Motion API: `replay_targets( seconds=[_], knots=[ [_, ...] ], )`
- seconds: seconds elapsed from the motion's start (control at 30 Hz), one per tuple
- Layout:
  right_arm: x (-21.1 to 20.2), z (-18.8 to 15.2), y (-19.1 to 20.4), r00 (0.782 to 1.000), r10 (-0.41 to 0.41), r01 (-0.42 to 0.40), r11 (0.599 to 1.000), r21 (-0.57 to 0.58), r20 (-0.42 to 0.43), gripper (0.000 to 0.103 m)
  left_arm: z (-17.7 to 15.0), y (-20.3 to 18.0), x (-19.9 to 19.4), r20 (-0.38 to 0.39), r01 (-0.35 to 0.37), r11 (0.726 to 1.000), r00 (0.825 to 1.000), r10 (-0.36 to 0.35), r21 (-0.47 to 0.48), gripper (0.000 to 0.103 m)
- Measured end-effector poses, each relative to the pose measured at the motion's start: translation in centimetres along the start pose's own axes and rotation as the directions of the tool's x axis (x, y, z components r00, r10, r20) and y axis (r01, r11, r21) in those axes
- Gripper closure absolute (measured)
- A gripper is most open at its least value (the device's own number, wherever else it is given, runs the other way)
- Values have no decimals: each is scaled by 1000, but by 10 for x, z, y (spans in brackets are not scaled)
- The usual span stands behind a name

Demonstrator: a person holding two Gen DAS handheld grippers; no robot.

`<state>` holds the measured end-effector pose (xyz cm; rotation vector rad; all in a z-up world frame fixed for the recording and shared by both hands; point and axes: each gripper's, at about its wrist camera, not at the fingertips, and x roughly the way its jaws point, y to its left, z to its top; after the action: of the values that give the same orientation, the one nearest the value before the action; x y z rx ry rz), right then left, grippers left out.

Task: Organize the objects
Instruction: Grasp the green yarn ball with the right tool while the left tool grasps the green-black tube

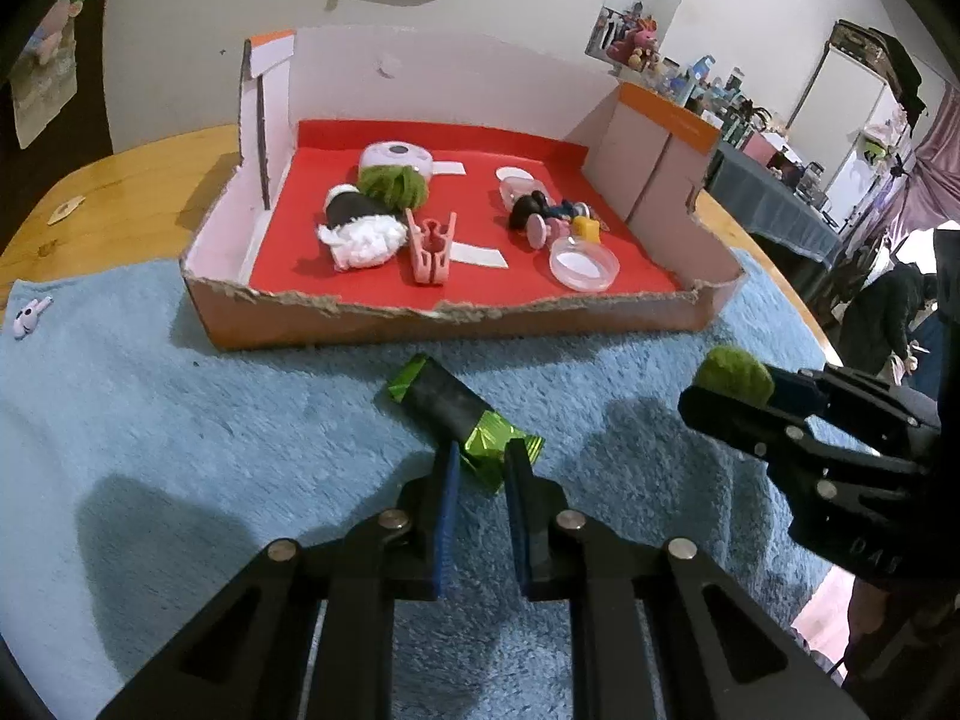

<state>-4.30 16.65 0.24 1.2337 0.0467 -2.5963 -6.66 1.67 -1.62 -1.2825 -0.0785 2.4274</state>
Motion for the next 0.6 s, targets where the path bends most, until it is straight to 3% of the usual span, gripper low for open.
replay_targets(
  seconds=[0.03,0.1,0.17,0.27,0.6],
  knots=[
    [1,1,-1,1000,7,-7,1000,4,-3,71,1,0,-1,12,-14,1000,1000,14,1,80],
    [2,2,-3,1000,12,-12,1000,18,-4,69,4,-2,-3,28,-34,999,999,34,15,45],
    [5,1,-6,1000,7,-7,1000,18,-12,63,6,-2,-6,58,-47,999,997,45,27,33],
    [13,0,-9,1000,-6,6,1000,11,-27,48,10,-1,-4,55,-31,999,998,29,37,32],
    [28,-5,-14,999,-12,12,1000,2,-53,47,6,-10,20,23,-93,989,996,91,114,34]
  ],
)
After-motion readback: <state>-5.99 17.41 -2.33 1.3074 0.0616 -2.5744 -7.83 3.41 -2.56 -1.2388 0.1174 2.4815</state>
